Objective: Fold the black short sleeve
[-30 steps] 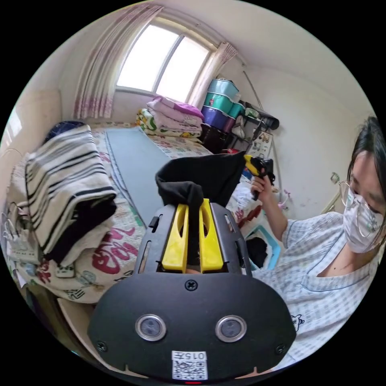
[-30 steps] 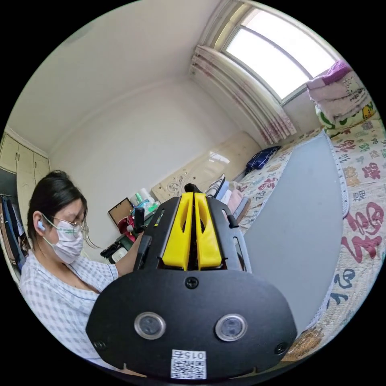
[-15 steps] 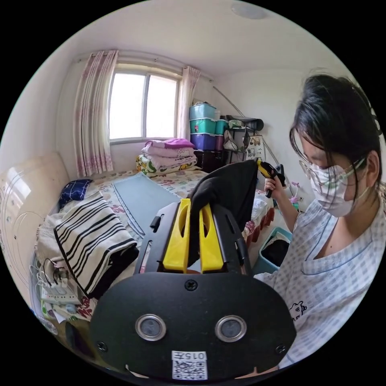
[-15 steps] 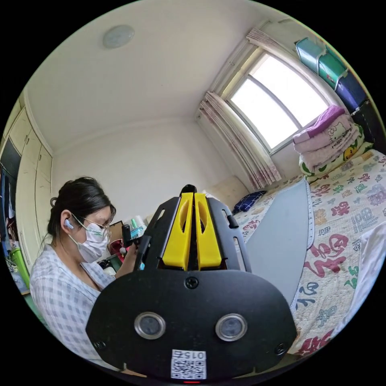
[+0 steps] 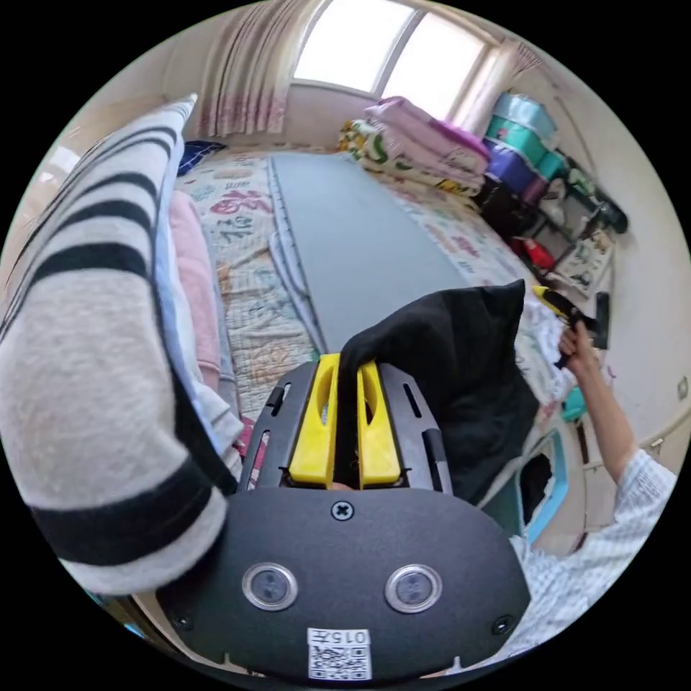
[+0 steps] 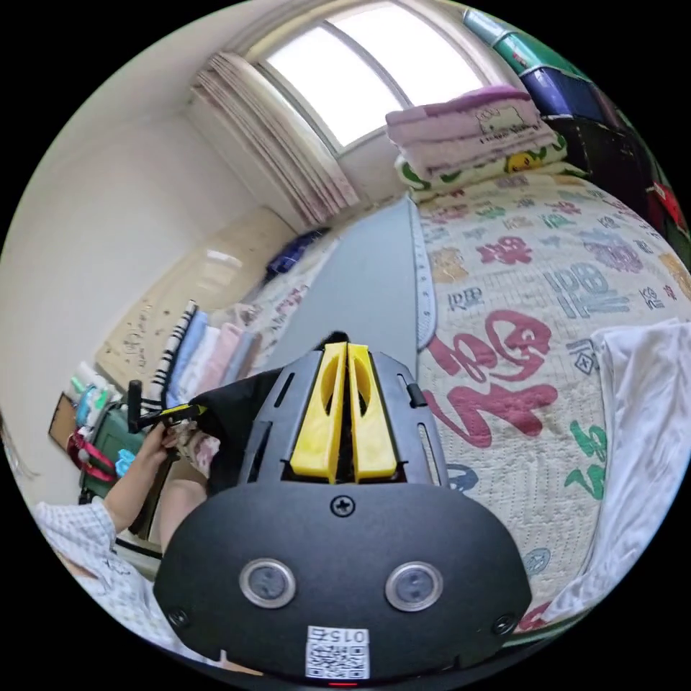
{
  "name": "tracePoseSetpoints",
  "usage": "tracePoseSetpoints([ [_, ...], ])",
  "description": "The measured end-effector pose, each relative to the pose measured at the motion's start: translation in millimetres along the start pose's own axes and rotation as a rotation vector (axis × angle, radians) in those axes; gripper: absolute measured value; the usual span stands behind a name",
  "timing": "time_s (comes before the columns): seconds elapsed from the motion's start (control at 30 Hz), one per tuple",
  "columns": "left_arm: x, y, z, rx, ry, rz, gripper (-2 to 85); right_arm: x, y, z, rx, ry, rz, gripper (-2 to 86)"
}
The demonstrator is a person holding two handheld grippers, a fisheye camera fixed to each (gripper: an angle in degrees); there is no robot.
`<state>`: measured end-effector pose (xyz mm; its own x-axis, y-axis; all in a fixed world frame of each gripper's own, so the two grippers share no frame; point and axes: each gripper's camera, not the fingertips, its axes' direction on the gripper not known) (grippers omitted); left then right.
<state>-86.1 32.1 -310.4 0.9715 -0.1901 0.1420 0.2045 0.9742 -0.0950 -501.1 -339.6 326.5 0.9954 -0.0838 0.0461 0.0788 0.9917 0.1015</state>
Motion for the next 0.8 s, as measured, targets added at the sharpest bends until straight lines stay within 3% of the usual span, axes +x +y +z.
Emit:
tracePoseSetpoints([
  [0.13,7,18,-28,0.089,-0.024,0.097,6.2,-36,60,-9,-0.102,-0.088,-0.263,1.3],
  [0.2,13,34,-43,0.135,0.053,0.157,4.5,-47,93,-9,-0.218,-0.188,-0.348,2.3],
  [0.33,39,66,-36,0.037,0.310,0.298,5.9,-85,185,-6,-0.393,-0.251,-0.569,5.3],
  [0.43,59,89,-19,-0.009,0.343,0.379,8.8,-107,240,1,-0.488,-0.218,-0.677,7.5],
  [0.53,76,99,7,-0.110,0.396,0.409,10.1,-110,277,8,-0.569,-0.280,-0.676,10.4],
  [0.63,92,106,31,-0.199,0.406,0.438,11.7,-109,305,14,-0.621,-0.217,-0.675,11.0],
  [0.8,111,112,60,-0.273,0.296,0.494,10.7,-103,326,2,-0.538,-0.164,-0.601,5.8],
])
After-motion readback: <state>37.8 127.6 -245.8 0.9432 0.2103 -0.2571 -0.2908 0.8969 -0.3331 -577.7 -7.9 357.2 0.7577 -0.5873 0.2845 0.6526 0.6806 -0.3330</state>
